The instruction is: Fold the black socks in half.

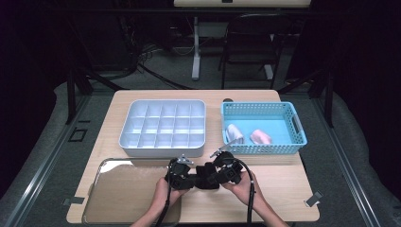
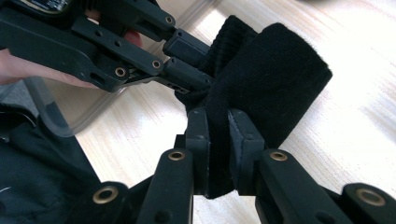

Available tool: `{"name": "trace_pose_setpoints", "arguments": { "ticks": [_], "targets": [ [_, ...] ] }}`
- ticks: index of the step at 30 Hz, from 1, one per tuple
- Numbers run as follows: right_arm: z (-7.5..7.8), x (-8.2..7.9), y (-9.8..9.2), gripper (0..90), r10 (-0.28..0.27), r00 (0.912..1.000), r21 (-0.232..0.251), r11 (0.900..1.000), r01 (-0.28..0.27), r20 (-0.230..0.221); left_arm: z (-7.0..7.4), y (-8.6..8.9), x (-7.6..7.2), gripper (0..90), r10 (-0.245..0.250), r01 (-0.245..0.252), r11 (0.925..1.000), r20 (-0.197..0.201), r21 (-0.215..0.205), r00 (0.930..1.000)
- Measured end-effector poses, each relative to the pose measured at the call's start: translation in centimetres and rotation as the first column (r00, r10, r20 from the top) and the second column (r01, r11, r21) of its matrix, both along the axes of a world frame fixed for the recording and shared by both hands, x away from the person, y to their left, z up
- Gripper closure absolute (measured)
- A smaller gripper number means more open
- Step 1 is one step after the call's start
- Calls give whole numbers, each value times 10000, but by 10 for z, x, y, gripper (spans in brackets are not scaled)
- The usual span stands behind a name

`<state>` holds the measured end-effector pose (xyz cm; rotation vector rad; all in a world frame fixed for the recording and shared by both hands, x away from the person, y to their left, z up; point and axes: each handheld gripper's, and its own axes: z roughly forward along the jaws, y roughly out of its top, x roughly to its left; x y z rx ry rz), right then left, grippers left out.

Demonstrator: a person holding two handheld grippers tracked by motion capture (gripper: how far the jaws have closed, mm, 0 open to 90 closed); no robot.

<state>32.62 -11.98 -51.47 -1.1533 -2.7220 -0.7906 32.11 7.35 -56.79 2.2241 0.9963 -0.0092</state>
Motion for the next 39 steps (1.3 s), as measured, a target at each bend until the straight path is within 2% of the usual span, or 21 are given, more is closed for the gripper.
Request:
{"name": "trace_pose_setpoints", "arguments": {
  "ticks": [4,11,12,23,25,26,30,31,35,39],
  "targets": [
    [4,-4,1,794,-16,9997,24,10000,16,253,-1,-3,-1,751,-69,69,9999,12,-74,10000],
    [-1,-2,2,795,20,10000,-95,10000,-19,79,-1,-4,-1,748,-137,137,9999,19,-94,9999],
    [-2,-2,2,795,93,9999,-249,9996,-90,117,-1,-4,-1,747,-117,116,9999,-5,-112,9999],
    [-12,-4,12,795,242,9996,-458,9987,-237,121,-2,-3,0,742,-170,169,9998,-110,-46,9998],
    [-13,-5,12,793,236,9996,-455,9987,-230,132,-2,-2,1,729,-172,171,9998,-173,-61,9997],
    [-13,-5,12,791,279,9995,-498,9984,-272,126,-1,-1,1,714,-26,22,9999,-283,-140,9996],
    [-14,-5,12,785,251,9996,-422,9988,-244,155,3,4,4,619,154,-160,9998,-392,-150,9991],
    [-13,-5,11,785,305,9994,-554,9980,-295,173,5,6,5,590,140,-143,9999,-365,-90,9992],
    [-14,-5,13,778,208,9994,-553,9983,-193,272,17,12,6,577,676,-692,9963,-339,-509,9971],
    [-12,-6,14,772,212,9990,-723,9972,-184,382,30,16,8,515,892,-907,9912,-198,-963,9958]
  ]
}}
